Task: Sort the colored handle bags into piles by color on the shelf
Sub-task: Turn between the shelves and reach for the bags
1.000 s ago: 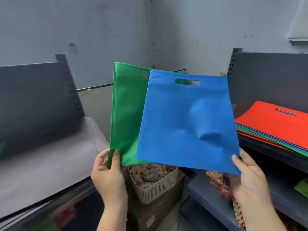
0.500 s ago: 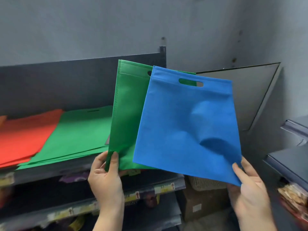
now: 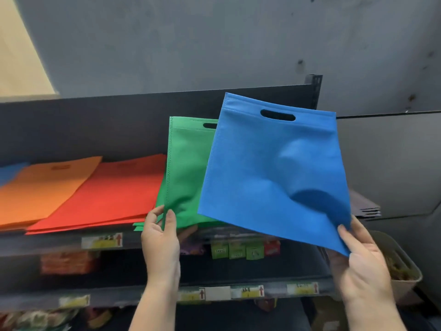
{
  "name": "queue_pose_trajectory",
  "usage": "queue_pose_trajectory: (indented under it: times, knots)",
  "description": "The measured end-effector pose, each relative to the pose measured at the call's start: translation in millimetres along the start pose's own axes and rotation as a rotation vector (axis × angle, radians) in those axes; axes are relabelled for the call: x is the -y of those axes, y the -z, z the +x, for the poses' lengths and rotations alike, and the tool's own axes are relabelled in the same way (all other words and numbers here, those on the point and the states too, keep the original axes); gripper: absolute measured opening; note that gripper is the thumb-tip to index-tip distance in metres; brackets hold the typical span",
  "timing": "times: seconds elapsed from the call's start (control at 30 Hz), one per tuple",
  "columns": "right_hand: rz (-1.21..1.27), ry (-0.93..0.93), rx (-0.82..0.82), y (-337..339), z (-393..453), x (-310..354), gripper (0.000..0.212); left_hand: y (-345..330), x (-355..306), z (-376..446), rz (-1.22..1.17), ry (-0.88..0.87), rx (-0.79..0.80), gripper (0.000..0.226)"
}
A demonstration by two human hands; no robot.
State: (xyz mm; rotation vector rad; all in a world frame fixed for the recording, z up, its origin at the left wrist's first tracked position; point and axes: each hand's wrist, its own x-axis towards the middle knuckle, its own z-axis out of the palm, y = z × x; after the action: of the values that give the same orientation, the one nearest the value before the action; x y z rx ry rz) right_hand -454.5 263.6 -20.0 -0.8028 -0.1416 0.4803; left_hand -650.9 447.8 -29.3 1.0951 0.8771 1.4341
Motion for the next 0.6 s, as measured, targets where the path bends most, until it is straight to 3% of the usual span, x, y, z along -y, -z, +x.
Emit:
queue_pose_trajectory:
  times: [0.1,0.27,0.33,0.47,0.6]
  knots:
    - [0.013,0.02,0.015,-37,-1,-21,0.052,14,-9,36,-0.017,0.078,0.1,0.015]
    - [0.02,0.045,0.052,-87,-3,-57,0.032,40,-17,83,-0.012,0.183,0.267,0.013]
    - [0.029,0.049,0.073,-105,-6,-73,0.036,54,-22,97,0.016,0.172,0.278,0.014]
    - [0.029,0.047,0.114,-143,-16,-107,0.047,94,-47,121,0.094,0.056,0.253,0.03]
    - [0.009,0.01,0.164,-179,-29,-144,0.047,138,-77,134,-0.068,0.062,0.35,0.055]
